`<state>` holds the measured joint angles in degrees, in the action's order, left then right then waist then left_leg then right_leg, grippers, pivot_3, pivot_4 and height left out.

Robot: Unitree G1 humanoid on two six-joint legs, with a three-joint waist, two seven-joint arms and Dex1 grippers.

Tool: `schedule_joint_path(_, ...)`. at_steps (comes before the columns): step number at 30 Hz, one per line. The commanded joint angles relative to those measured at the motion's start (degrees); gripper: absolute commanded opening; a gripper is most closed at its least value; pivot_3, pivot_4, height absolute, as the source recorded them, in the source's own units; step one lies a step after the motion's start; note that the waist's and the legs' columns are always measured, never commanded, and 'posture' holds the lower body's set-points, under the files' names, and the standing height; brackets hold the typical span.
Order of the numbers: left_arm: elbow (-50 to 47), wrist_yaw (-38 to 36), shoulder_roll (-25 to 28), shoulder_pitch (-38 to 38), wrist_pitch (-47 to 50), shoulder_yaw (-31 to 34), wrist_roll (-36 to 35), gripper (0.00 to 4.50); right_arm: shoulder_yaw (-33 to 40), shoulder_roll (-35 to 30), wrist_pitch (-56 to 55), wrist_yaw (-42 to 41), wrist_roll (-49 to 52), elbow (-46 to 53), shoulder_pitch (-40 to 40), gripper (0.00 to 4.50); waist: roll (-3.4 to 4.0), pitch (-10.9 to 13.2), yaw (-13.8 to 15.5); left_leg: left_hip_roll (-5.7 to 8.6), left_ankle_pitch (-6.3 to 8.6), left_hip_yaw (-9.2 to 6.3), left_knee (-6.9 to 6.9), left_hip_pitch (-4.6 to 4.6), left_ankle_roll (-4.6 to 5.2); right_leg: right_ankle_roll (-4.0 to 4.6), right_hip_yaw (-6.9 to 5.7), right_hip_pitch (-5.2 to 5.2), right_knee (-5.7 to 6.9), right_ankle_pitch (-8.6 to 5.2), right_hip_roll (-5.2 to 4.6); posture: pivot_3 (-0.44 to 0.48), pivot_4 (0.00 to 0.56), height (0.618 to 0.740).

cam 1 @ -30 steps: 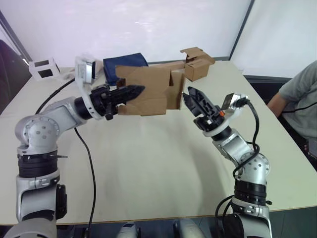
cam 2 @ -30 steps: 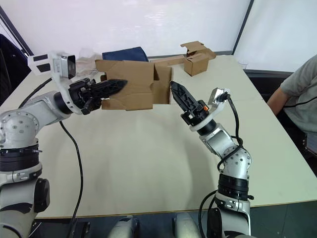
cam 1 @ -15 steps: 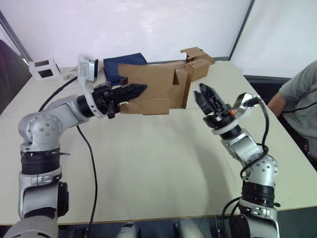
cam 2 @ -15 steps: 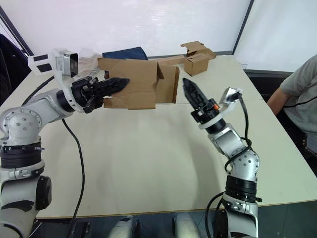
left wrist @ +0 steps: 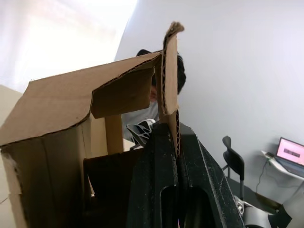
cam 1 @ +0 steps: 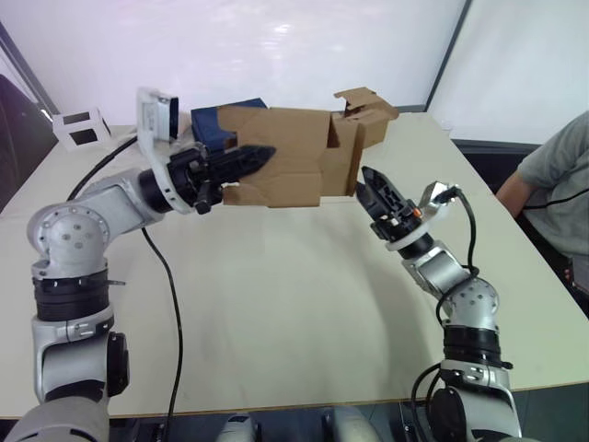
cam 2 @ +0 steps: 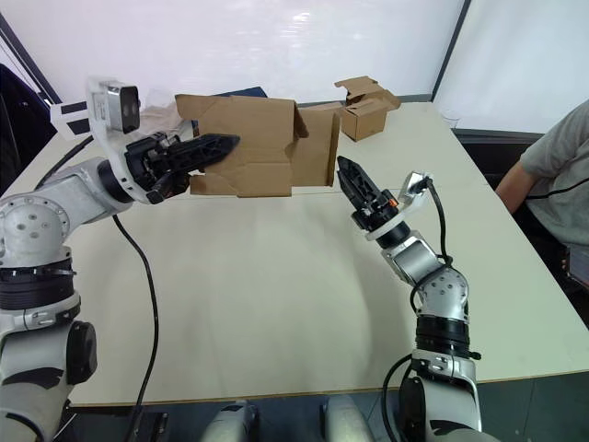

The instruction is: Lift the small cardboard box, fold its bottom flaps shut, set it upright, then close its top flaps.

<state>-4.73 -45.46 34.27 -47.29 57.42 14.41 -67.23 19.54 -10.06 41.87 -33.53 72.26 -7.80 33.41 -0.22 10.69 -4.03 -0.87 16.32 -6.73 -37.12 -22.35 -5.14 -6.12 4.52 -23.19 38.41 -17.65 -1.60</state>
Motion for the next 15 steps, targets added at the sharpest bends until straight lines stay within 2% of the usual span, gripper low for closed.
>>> schedule_joint_path(1, -1.2, -0.5, 0.4, -1.3, -0.5, 1.1, -0.8, 0.0, 1.3, 1.3, 0.7, 0.6, 3.8, 4.3, 1.1, 4.47, 0.0, 0.0, 0.2, 0.0, 0.0, 0.0, 0.0, 0.0, 0.0, 0.0, 0.0, 0.0, 0.0, 0.0, -0.01, 0.0, 0.15, 0.74)
schedule_joint_path(10, -0.4, -1.1, 0.2, -1.5, -1.3, 0.8, 0.3, 0.0, 0.0, 3.8, 3.3, 7.1, 11.9, 15.6, -1.4, 4.47, 0.0, 0.0, 0.1, 0.0, 0.0, -0.01, 0.0, -0.01, 0.0, 0.0, 0.0, -0.01, 0.0, 0.0, -0.02, 0.0, 0.15, 0.74)
schedule_joint_path(15, 0.1, -1.2, 0.0, -1.8, -1.6, 0.6, 0.7, 0.0, -1.5, 4.1, 3.2, 9.0, 13.3, 18.4, -3.1, 4.47, 0.0, 0.0, 0.0, 0.0, 0.0, -0.01, 0.0, -0.01, 0.0, 0.0, 0.0, -0.01, 0.0, 0.0, -0.02, 0.0, 0.15, 0.74)
